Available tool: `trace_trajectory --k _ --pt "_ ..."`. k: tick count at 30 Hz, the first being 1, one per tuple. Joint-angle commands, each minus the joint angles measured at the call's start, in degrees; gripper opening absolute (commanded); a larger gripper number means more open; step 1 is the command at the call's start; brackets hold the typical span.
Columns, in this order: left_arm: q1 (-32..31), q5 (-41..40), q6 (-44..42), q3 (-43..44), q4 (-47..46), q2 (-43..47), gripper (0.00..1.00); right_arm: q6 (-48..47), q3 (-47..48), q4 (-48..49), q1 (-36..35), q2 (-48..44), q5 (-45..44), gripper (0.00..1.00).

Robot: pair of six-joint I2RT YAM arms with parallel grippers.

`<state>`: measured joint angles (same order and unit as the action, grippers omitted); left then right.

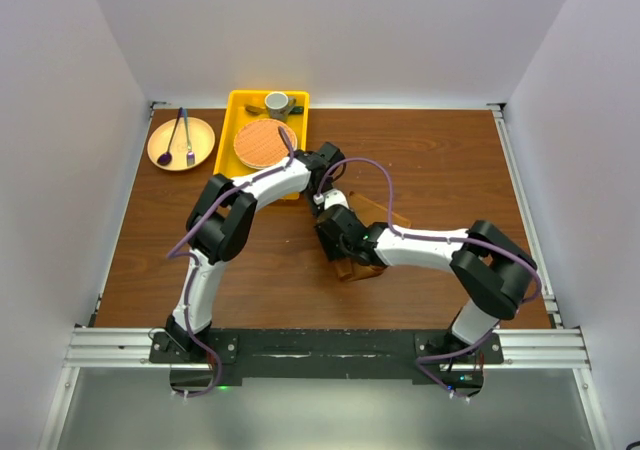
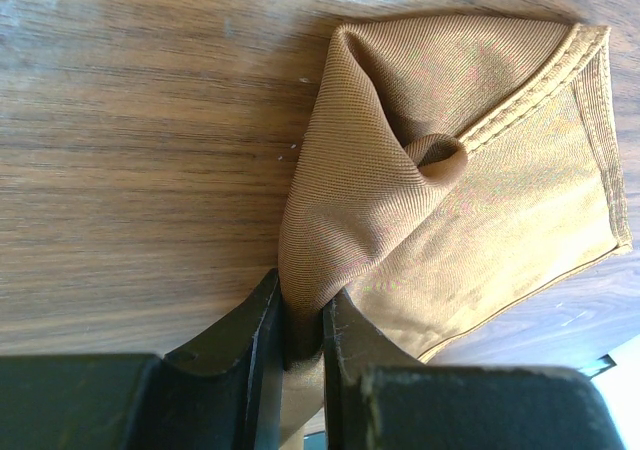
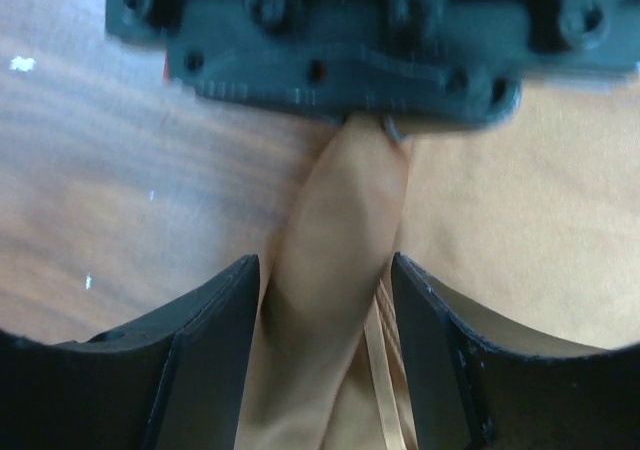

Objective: Fold the napkin, place the utensils inside, and roll it up
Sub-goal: Roll the napkin with the utensil

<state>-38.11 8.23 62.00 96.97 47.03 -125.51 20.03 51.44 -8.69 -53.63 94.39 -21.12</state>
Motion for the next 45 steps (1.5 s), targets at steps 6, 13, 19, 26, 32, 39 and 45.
trace_trajectory --k 6,13,19,26,32,39,45 --pt "0.58 -1.73 -1.26 -3.45 4.13 -1.75 0.0 4.92 -1.24 3.41 0.8 0.1 -2.79 0.24" --pt "0.93 -0.5 -6.52 -4.07 0.71 -1.23 0.0 5.11 -6.26 8.41 6.85 -2.19 7.3 0.04" --pt "2.51 5.21 -15.49 -7.76 -9.93 2.8 0.39 4.58 -8.37 14.31 12.4 0.09 25.24 0.0" --pt "6.63 5.83 -21.83 -8.63 -14.94 11.42 0.77 10.37 -13.82 23.88 18.64 1.49 40.79 0.0" --pt "8.22 7.15 -22.45 -11.88 -18.54 18.81 0.84 17.92 -14.87 33.7 26.88 8.16 55.11 0.0" --pt "7.7 14.51 -19.02 -21.9 -30.84 22.86 0.54 30.24 -16.99 43.84 33.14 17.48 66.73 0.0" --pt "4.36 16.47 -16.21 -24.46 -41.39 18.04 0.14 26.73 -14.53 37.26 34.46 21.62 67.88 0.0"
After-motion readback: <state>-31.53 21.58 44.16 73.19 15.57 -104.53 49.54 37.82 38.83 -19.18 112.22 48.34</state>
